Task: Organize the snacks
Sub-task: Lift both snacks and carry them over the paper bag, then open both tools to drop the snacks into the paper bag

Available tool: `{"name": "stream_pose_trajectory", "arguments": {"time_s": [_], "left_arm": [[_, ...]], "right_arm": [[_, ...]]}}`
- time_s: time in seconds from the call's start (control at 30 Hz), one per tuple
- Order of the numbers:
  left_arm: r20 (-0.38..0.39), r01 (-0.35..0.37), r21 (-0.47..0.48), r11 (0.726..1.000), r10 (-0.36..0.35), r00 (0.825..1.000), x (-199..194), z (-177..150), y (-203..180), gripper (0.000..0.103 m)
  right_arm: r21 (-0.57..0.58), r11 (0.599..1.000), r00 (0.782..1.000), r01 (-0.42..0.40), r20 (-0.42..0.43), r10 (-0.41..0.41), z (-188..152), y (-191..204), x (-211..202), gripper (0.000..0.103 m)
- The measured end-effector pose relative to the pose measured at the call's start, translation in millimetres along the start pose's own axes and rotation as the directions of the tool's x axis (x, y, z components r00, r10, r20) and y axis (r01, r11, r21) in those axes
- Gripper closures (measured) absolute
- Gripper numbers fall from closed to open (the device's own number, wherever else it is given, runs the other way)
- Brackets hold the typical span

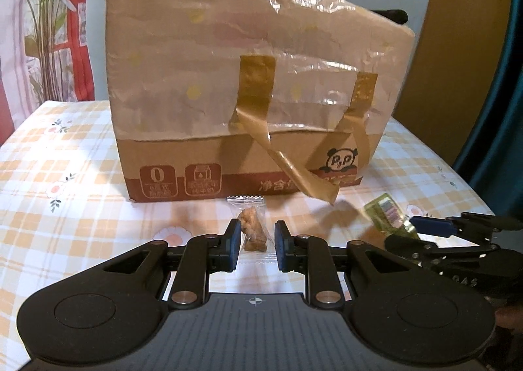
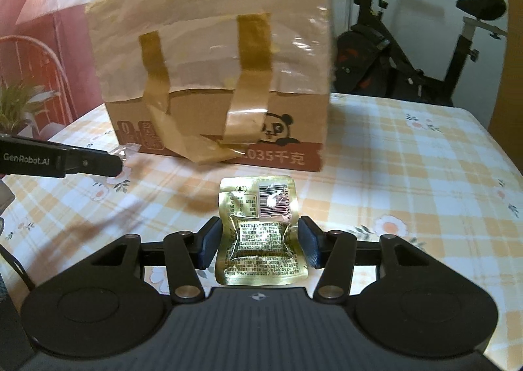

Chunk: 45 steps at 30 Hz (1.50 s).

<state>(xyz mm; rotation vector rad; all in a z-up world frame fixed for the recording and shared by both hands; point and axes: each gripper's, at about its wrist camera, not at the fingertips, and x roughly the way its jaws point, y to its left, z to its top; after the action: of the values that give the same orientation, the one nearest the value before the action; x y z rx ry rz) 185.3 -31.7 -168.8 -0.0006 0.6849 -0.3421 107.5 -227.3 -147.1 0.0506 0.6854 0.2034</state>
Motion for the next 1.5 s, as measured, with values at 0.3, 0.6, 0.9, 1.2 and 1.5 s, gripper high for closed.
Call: {"name": "stream_pose_trajectory", "arguments": {"time_s": [0.3, 0.6, 0.9, 1.2, 1.5], "left_arm": [[0.166, -0.029, 0.063, 0.998, 0.019, 0.986, -41.9, 28.8, -2.8, 0.080], [0.368, -0.012, 0.154, 0.988, -0.046, 0.929, -92.8, 86.2, -14.7, 0.080], [0.366, -0.001, 0.090, 0.996, -0.033, 0.930, -60.7, 162.6, 3.2, 0.080], [0.237, -0.047, -0.003, 0.999, 0.047, 0.970, -7.5, 192.1, 43.7, 0.080], [0.233, -0.075, -0.001, 0.997, 0.073, 0.970, -11.8, 188.1, 50.4, 0.054]], "right_arm": [[0.027, 0.999, 0.990, 0.026, 0.137, -0.030, 27.8, -12.3, -38.7, 0.049], [-0.040, 0.999, 0.933, 0.020, 0.359, -0.005, 101.4, -15.4, -78.5, 0.049], [-0.101, 0.993, 0.906, -0.060, 0.411, 0.097, 189.3, -3.0, -41.6, 0.049], [-0.146, 0.989, 0.957, -0.035, 0.279, 0.075, 226.5, 41.6, 39.1, 0.049], [-0.168, 0.986, 0.982, -0.014, 0.184, 0.046, 232.7, 53.9, 57.9, 0.045]]}}
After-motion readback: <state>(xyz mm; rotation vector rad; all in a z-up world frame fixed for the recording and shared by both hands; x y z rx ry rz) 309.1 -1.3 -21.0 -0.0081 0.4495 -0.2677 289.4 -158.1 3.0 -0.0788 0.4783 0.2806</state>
